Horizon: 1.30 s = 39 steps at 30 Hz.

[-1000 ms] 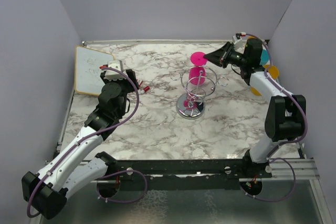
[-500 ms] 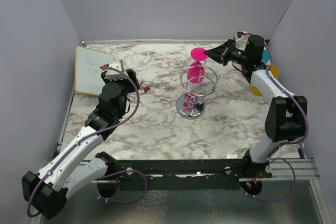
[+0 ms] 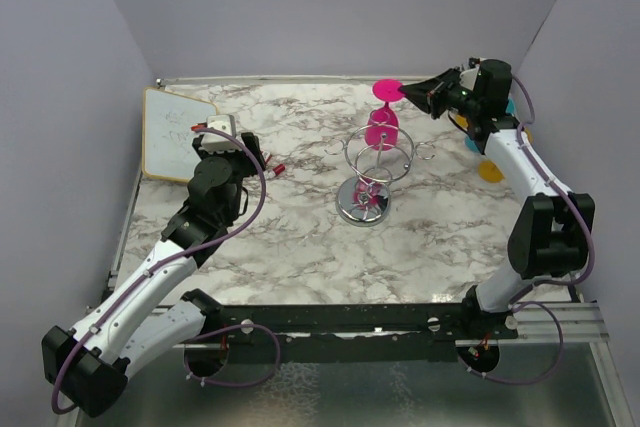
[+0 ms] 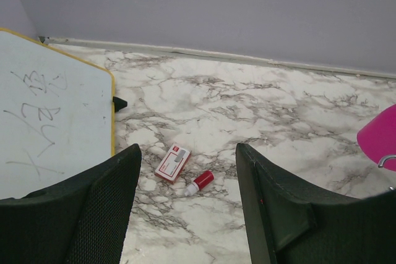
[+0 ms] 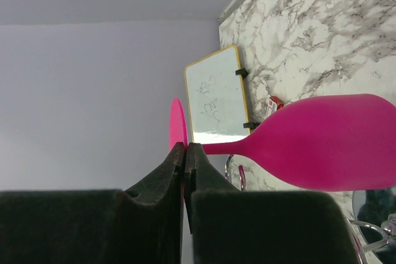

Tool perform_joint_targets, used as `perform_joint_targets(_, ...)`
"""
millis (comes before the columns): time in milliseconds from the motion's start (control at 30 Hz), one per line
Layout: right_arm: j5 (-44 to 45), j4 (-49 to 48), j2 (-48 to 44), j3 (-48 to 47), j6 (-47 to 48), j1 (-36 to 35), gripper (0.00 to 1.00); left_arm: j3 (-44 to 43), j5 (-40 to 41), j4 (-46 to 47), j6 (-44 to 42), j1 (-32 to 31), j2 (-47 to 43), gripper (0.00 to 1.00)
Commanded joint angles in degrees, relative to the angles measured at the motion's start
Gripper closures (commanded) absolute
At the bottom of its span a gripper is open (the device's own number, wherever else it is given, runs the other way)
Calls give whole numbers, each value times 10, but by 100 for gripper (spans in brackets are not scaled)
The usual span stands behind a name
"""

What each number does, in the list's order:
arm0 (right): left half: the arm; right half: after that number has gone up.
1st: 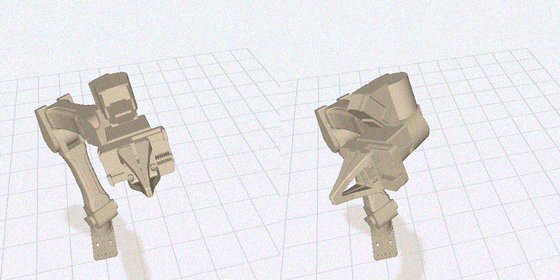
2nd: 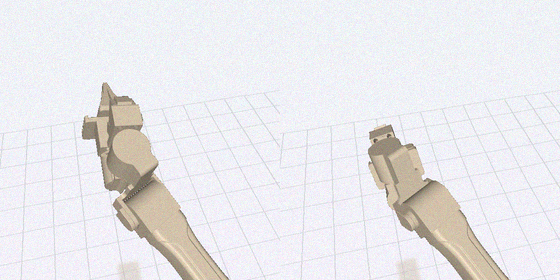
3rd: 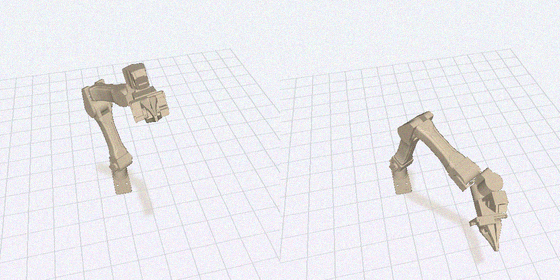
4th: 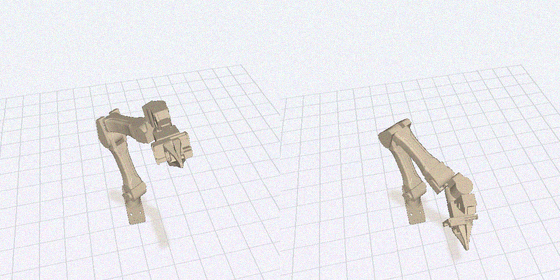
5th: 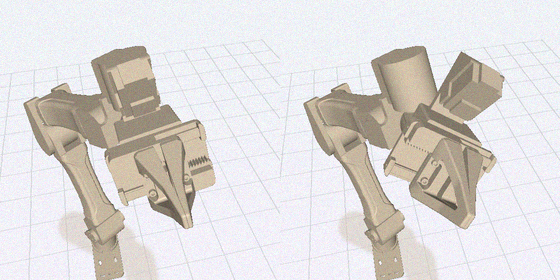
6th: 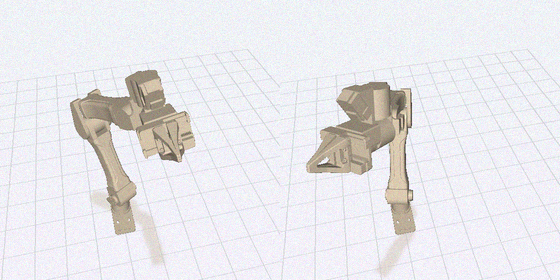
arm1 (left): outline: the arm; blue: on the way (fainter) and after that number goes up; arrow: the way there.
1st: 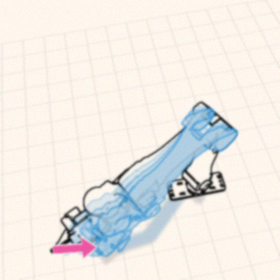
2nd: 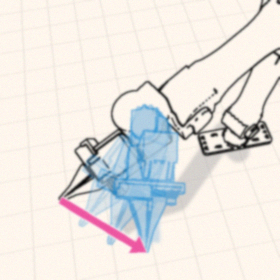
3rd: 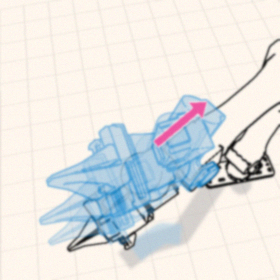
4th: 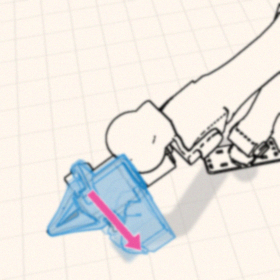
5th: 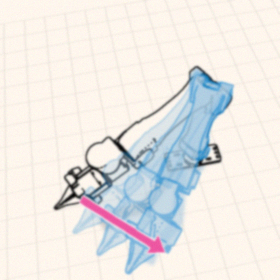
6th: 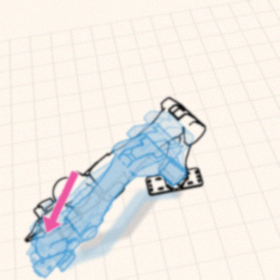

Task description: Take the wine glass off the wine glass rack

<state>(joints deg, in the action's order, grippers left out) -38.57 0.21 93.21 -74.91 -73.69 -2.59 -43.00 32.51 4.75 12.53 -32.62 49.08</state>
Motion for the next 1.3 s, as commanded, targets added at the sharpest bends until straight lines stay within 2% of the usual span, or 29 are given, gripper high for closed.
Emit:
perform_joint_targets(0, 28, -21, -8, -3, -13, 5, 99, -16, -10, 6, 3, 3, 2, 35)
perform_joint_targets(200, 2, -168, 19, -14, 31, 5, 99, -15, -5, 5, 2, 2, 2, 35)
perform_joint_targets(300, 17, -214, 3, -11, 107, 5, 99, -15, -3, 5, 1, 3, 4, 35)
perform_joint_targets(433, -13, -284, -38, 1, 292, 5, 99, -15, -4, 6, 1, 3, 9, 35)
perform_joint_targets(567, -141, -376, -109, 61, 544, 5, 99, -15, -6, 5, 2, 3, 15, 35)
perform_joint_targets(733, -215, -382, -227, 169, 823, 5, 99, -16, -7, 3, 4, 3, 25, 35)
perform_joint_targets(767, -239, -366, -248, 183, 910, 5, 99, -16, -6, 3, 5, 3, 26, 35)
perform_joint_targets(867, -314, -228, -308, 208, 1157, 3, 99, -20, -8, -5, 16, 3, 29, 35)
perform_joint_targets(967, -334, -184, -361, 249, 1299, -11, 99, -31, -21, -23, 52, 3, 27, 35)
perform_joint_targets(1100, -349, -212, -407, 295, 1361, -47, 99, -79, -103, -87, 128, 3, 18, 34)
perform_joint_targets(1267, -362, -191, -415, 304, 1412, -95, 99, -124, -322, -78, 209, 3, 0, 30)
